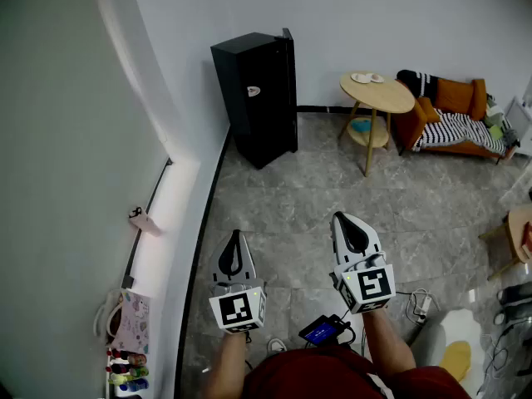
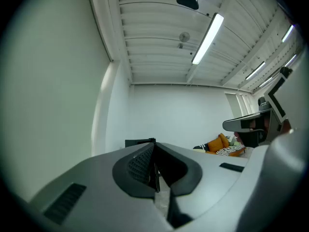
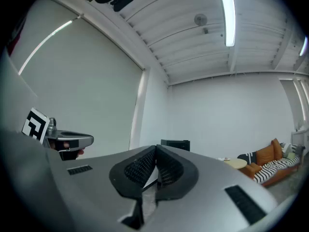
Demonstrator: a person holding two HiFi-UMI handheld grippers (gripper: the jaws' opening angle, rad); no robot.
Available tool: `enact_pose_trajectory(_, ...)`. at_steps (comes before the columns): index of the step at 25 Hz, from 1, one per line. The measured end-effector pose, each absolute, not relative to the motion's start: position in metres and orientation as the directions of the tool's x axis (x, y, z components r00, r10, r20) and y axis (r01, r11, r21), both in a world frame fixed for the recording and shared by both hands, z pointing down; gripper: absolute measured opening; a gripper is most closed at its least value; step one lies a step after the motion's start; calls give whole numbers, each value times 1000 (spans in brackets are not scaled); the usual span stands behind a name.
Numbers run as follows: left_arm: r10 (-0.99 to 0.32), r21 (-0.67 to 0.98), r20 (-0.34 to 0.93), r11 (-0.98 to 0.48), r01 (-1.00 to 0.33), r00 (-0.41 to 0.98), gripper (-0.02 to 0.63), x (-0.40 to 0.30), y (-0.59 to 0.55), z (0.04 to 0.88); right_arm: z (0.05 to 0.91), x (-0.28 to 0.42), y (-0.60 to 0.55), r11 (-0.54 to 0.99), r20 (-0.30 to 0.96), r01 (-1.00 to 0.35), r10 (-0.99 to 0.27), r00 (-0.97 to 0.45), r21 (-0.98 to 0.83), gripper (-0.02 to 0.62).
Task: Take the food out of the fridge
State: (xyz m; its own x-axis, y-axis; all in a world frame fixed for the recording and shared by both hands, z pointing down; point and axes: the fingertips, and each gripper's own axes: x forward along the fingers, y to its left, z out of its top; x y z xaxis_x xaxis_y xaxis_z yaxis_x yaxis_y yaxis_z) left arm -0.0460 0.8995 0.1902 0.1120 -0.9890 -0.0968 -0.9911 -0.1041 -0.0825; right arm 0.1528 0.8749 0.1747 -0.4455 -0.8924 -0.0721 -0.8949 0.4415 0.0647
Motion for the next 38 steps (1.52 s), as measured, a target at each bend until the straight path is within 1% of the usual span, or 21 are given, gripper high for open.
enact_pose_trajectory(14, -988, -91, -90, -114, -989, 122, 14, -24, 903, 192, 175, 170, 879, 437, -91, -899, -894, -438, 36, 23)
enact_pose_trajectory(17, -988, -89, -89, -118, -989, 126, 14, -11, 901, 191, 179, 186, 880, 433, -85, -901, -897, -434, 33, 23)
enact_pose_trajectory(20, -987, -93, -92, -123, -988, 132, 14, 10, 898, 191, 177, 206, 877, 429, -110, -903, -898, -427, 7, 23)
enact_pose_trajectory(23, -987, -95, -93, -125, -988, 133, 14, 33, 893, 191, 182, 230, 872, 424, -98, -906, -901, -423, 6, 23)
enact_pose_trajectory(26, -988, -91, -90, -116, -989, 124, 14, 53, 890, 192, 180, 248, 867, 435, -120, -901, -894, -432, 4, 23)
enact_pose_trajectory(30, -990, -78, -78, -110, -991, 116, 14, 74, 888, 195, 186, 264, 865, 451, -77, -893, -890, -449, -7, 23)
enact_pose_trajectory(38, -991, -83, -70, -105, -991, 111, 14, 84, 877, 200, 189, 272, 853, 465, -73, -885, -883, -463, -21, 23)
